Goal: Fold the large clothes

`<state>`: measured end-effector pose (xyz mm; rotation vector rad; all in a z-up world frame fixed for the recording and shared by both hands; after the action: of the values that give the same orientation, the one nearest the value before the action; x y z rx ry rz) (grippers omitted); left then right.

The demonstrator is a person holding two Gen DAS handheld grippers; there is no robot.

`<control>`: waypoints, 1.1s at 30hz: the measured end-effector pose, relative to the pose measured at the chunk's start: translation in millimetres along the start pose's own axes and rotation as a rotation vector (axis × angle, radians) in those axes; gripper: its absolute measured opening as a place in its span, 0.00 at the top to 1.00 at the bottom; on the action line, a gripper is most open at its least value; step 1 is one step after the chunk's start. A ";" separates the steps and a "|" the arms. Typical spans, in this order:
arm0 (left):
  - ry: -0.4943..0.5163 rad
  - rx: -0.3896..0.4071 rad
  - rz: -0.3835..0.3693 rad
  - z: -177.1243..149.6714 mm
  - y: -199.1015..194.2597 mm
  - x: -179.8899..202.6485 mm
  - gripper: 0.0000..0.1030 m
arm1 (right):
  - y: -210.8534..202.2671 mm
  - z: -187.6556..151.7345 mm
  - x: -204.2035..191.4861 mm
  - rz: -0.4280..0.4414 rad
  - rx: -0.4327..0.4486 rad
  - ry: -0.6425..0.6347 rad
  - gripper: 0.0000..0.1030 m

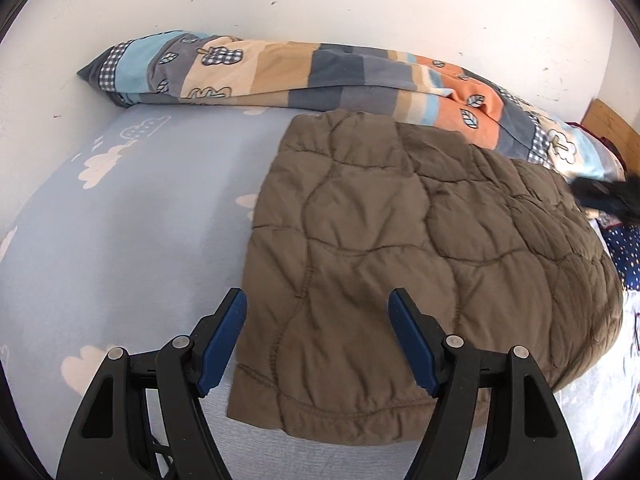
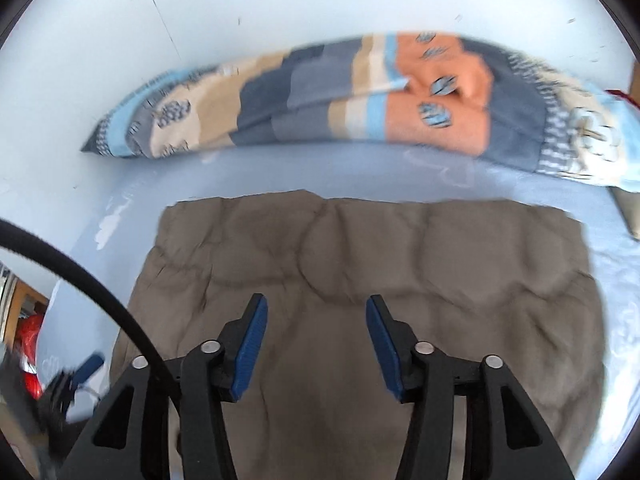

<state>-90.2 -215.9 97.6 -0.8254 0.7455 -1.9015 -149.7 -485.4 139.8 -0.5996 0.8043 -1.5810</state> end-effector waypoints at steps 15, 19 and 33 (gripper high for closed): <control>0.111 0.001 0.067 -19.4 15.8 21.9 0.26 | -85.2 -187.0 102.7 -0.040 0.074 0.306 0.38; 0.102 -0.020 0.076 -21.0 24.2 19.6 0.23 | -57.4 -189.7 114.7 0.012 0.048 0.380 0.38; -0.050 -0.045 -0.061 4.9 5.4 -11.1 0.22 | -109.2 -201.5 155.8 0.117 0.214 0.572 0.31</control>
<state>-79.5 -208.9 93.7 -0.9298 0.7421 -1.9166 -397.1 -599.3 88.9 0.0667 1.0472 -1.7215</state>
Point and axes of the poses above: each gripper's, at about its wrist camera, not at the fingertips, and y roughly the way its jaws point, x to its right, z to its top, the point moved 3 cm from there along y, roughly the way its jaws point, and after that the axes turned 14 degrees about -y, right-handed, at the moved point
